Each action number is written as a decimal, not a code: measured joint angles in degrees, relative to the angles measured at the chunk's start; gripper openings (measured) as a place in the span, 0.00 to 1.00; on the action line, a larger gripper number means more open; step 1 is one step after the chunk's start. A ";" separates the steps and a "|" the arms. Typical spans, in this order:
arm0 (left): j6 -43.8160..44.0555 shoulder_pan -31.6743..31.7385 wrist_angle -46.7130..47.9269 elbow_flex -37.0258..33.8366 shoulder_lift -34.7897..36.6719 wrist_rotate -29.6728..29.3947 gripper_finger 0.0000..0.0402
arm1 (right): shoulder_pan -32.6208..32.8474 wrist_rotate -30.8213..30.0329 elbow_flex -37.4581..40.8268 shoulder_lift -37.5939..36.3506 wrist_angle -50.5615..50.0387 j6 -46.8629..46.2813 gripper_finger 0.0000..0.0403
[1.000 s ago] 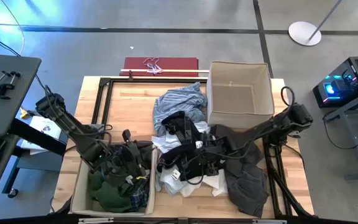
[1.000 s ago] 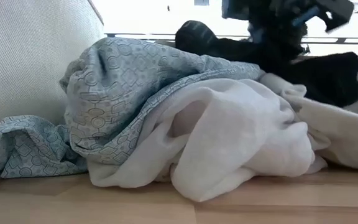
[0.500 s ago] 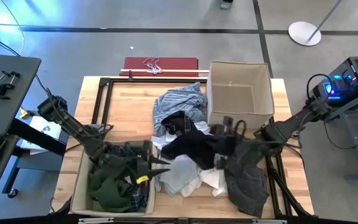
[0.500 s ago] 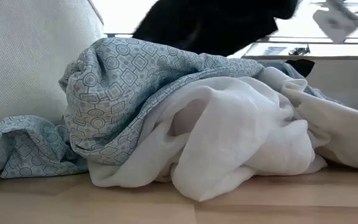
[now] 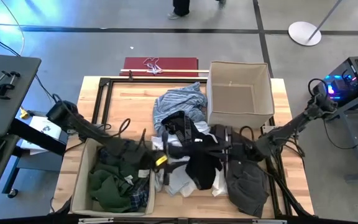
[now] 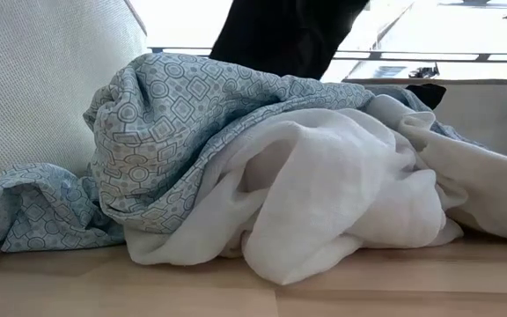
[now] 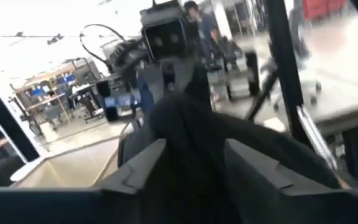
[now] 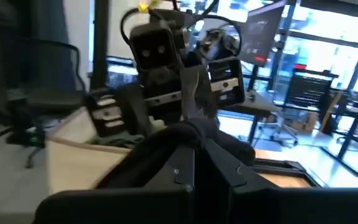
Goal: Sort clothes
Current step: Put the bottom black underwear into the bottom brown bin
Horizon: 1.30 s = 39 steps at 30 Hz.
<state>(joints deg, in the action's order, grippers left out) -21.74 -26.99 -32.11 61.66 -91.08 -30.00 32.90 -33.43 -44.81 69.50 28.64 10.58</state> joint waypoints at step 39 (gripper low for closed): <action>-17.55 -19.20 16.95 11.58 14.75 -15.27 0.00 | 6.63 -11.45 0.63 -7.71 -0.28 5.96 0.58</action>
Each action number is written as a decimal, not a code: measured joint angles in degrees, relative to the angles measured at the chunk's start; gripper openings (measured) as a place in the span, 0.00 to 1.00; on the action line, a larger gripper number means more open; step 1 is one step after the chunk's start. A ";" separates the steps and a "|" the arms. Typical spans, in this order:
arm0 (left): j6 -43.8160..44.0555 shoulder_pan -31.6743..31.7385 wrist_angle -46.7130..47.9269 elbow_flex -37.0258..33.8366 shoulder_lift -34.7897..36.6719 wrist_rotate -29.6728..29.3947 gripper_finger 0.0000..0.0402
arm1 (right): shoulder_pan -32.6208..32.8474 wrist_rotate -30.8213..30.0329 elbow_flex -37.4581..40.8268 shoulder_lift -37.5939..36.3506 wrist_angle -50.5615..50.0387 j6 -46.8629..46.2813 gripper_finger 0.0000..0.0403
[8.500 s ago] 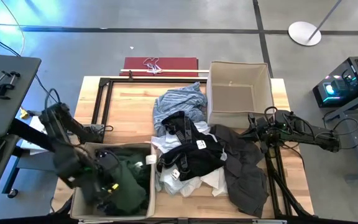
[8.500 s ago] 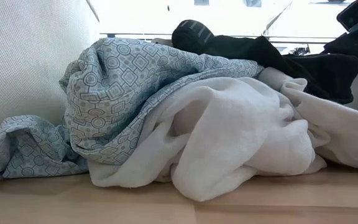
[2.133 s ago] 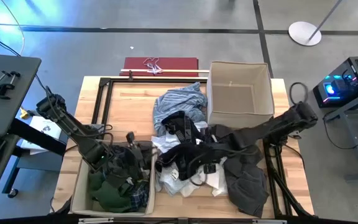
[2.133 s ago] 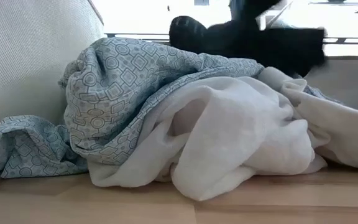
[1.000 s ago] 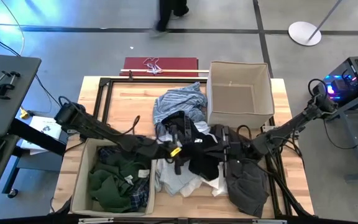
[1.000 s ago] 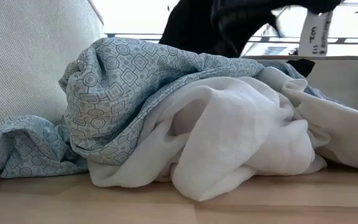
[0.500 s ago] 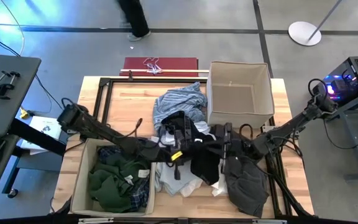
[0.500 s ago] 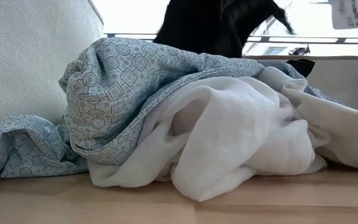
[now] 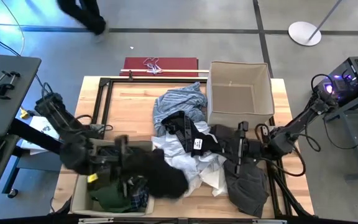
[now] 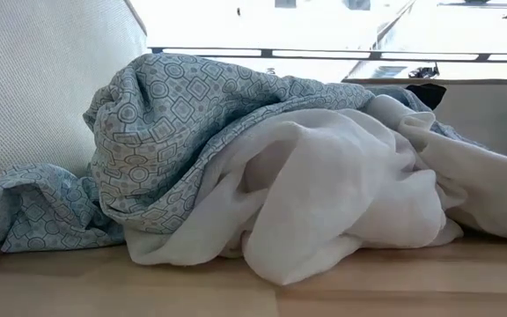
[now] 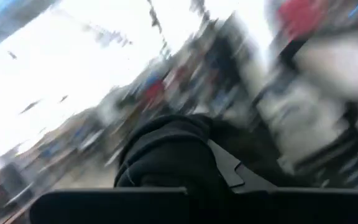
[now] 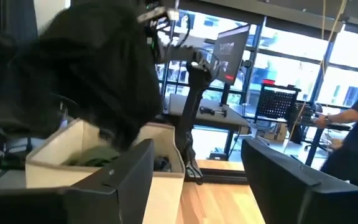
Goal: Sort clothes
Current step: Put the bottom black underwear into the bottom brown bin
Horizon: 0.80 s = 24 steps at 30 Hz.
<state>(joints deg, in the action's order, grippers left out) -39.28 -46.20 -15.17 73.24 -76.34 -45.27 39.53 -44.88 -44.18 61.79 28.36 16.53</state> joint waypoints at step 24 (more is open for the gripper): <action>114.62 -18.96 94.97 10.00 -0.84 -3.52 0.00 | 0.22 -2.10 0.00 1.19 -6.54 -5.57 0.58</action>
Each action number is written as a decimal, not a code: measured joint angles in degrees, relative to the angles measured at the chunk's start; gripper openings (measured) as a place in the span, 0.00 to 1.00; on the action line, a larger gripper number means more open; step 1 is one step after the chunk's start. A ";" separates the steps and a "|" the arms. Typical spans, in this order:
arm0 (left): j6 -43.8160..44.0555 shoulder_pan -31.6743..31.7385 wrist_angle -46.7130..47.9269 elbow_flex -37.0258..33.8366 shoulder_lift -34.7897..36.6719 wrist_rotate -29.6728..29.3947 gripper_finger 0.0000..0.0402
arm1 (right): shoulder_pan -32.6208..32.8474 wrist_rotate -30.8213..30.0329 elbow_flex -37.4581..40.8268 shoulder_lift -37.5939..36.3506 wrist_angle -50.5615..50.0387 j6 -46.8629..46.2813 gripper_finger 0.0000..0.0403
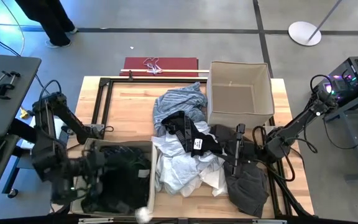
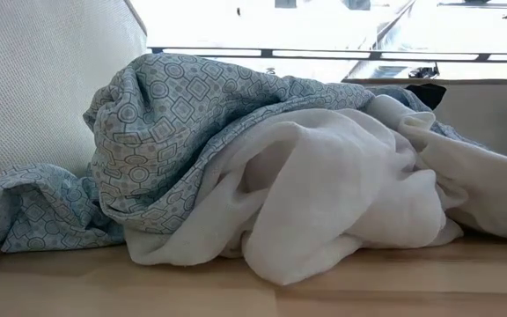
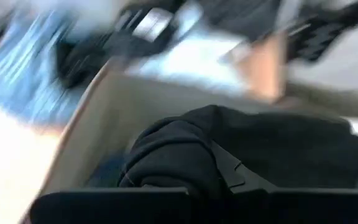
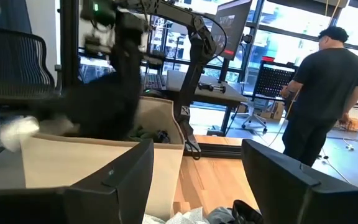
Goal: Sort clothes
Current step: Put the bottom black underwear into the bottom brown bin
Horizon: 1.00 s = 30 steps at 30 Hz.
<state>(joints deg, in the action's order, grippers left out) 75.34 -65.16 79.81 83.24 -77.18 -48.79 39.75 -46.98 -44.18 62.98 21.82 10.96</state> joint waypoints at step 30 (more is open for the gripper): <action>13.66 14.74 -18.64 -20.26 3.93 34.90 0.53 | -2.27 0.44 0.02 0.02 -5.68 -1.96 0.58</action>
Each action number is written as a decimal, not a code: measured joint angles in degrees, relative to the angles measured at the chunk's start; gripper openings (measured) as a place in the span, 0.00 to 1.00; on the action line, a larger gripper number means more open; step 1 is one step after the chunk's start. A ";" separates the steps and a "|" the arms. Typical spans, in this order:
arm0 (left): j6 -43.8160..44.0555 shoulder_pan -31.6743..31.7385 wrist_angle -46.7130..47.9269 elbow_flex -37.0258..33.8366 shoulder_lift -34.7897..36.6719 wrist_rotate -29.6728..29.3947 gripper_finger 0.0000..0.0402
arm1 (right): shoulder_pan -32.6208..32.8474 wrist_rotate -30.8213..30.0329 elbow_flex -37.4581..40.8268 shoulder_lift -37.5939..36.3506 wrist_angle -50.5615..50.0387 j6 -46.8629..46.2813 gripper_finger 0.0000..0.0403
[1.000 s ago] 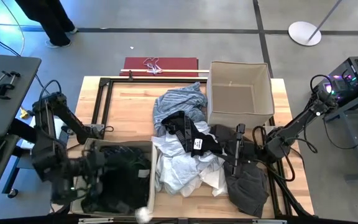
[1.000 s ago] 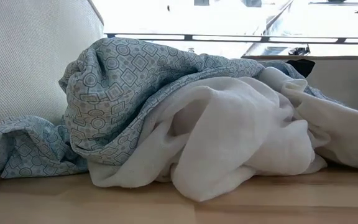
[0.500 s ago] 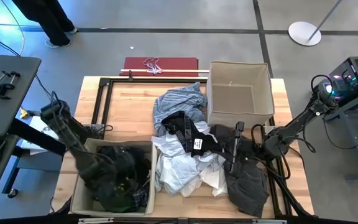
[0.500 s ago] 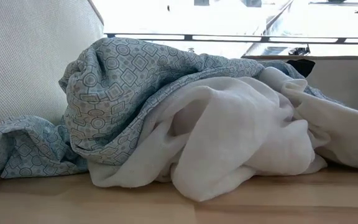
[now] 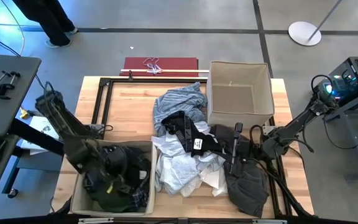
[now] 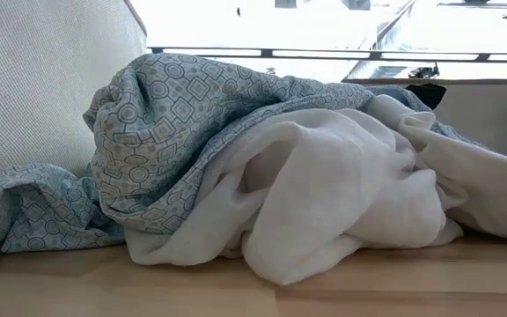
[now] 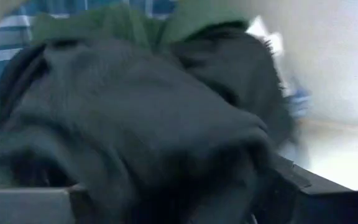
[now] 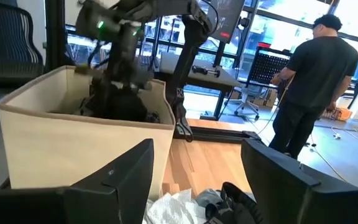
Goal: Sort clothes
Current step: Put the bottom black underwear into the bottom brown bin
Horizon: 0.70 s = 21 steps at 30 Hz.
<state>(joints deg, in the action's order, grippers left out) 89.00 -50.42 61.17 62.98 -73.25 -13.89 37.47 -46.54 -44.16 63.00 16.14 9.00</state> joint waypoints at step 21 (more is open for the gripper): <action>-4.66 -1.77 -40.86 -23.56 1.52 -8.81 0.53 | -13.88 36.09 0.00 8.92 -14.90 -20.99 0.58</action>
<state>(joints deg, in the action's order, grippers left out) 84.33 -52.19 20.31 39.42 -71.73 -22.70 23.59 -10.46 -44.16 71.92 1.24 -12.00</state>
